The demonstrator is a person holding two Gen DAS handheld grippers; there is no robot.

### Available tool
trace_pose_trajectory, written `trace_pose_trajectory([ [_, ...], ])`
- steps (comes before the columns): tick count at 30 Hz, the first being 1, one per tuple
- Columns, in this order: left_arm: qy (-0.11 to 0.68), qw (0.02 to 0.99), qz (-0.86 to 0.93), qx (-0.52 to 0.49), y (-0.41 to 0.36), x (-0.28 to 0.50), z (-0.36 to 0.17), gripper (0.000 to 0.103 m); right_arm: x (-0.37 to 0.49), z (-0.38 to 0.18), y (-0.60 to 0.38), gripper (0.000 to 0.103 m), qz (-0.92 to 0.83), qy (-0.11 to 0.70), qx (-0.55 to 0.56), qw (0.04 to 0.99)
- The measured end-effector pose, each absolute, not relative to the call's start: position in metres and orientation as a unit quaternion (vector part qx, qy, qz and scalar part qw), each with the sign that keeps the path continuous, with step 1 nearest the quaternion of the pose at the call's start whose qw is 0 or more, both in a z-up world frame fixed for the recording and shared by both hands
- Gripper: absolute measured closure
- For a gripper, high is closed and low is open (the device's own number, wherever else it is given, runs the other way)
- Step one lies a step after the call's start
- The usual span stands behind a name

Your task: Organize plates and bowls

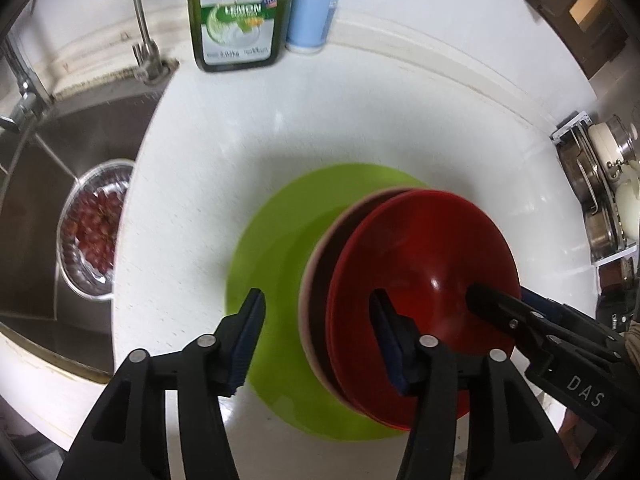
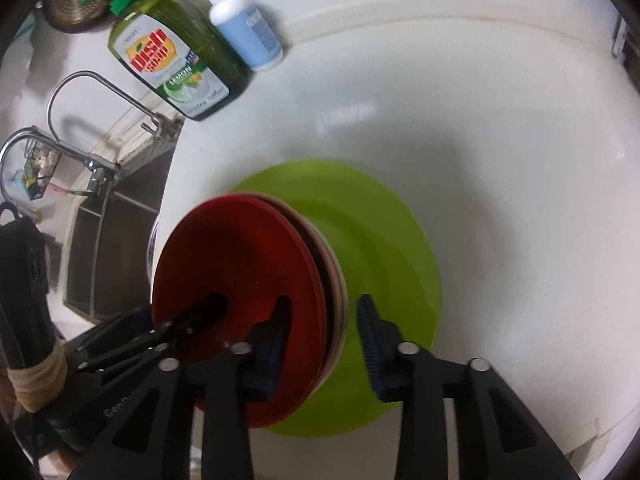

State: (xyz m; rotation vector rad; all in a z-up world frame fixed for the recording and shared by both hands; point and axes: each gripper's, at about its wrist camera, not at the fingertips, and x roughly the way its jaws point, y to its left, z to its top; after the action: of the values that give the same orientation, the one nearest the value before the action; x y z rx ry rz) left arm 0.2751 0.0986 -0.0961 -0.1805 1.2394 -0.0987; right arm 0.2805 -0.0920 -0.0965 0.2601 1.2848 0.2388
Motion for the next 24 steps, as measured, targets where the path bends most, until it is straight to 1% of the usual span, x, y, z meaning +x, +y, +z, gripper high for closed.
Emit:
trace_pose_trajectory([
  [2,0.568,0.818,-0.042,-0.072,0.099,0.272,-0.09,0.046,0.279,-0.092,-0.093,0.059,0.105,0.587,0.115,0.795],
  [7,0.531,0.845,-0.049,-0.042,0.1,0.26,-0.071,0.036,0.269,-0.082,-0.096,0.054,0.092,0.568,0.107,0.811],
  [10,0.505,0.861,-0.05,-0.029,0.097,0.25,-0.059,0.029,0.258,-0.072,-0.099,0.05,0.086,0.549,0.101,0.825],
  [12,0.485,0.873,-0.048,-0.019,0.097,0.243,-0.05,0.023,0.249,-0.064,-0.101,0.049,0.083,0.533,0.097,0.836],
  [14,0.466,0.884,-0.041,-0.015,0.097,0.234,-0.043,0.019,0.241,-0.056,-0.102,0.044,0.081,0.516,0.09,0.848],
  [16,0.446,0.894,-0.034,-0.017,0.095,0.223,-0.035,0.015,0.232,-0.047,-0.104,0.036,0.076,0.495,0.083,0.861],
  [18,0.424,0.905,-0.027,-0.016,0.092,0.21,-0.027,0.01,0.223,-0.04,-0.107,0.032,0.071,0.476,0.078,0.873],
  [20,0.407,0.913,-0.022,-0.012,0.089,0.198,-0.021,0.006,0.214,-0.034,-0.109,0.031,0.071,0.463,0.074,0.881],
  [22,0.389,0.921,-0.014,-0.005,0.083,0.184,-0.016,0.005,0.205,-0.028,-0.112,0.03,0.07,0.448,0.068,0.889],
  [24,0.37,0.929,-0.006,0.004,0.077,0.167,-0.012,0.0,0.194,-0.023,-0.115,0.028,0.071,0.431,0.061,0.898],
])
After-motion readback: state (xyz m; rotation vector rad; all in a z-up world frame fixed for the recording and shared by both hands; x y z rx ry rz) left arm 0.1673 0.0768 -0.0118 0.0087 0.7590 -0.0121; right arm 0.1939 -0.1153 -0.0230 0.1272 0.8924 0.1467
